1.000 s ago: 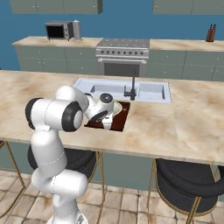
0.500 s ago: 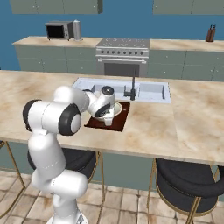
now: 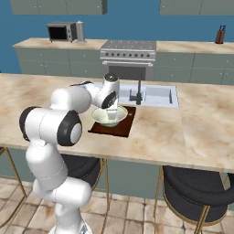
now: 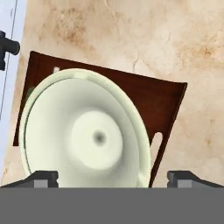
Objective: Place the two vegetables and bowl onto the tray for setting up a vegetable dip station.
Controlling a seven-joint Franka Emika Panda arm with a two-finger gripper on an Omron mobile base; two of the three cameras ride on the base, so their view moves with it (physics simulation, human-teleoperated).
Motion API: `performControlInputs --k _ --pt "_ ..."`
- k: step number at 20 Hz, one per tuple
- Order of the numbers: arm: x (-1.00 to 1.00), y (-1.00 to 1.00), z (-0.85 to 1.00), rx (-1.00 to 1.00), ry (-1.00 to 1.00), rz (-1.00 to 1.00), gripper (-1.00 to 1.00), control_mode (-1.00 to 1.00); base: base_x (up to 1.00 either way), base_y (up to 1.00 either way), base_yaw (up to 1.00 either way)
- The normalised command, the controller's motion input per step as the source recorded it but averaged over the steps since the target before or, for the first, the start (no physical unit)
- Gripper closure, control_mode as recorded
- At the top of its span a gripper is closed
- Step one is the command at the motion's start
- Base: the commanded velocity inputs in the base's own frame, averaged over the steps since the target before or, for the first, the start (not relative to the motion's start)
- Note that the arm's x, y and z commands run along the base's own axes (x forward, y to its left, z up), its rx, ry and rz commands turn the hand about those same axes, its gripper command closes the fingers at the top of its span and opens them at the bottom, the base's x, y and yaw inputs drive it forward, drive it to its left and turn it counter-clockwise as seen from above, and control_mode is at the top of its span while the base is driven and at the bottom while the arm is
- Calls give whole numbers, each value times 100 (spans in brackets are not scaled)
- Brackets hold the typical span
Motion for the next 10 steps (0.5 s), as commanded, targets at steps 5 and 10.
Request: performControlInputs --k 5,10 --pt "-26 0 59 -3 7 0 -100 -100 0 0 0" --pt "-44 2 66 -4 7 -2 -100 -100 0 0 0"
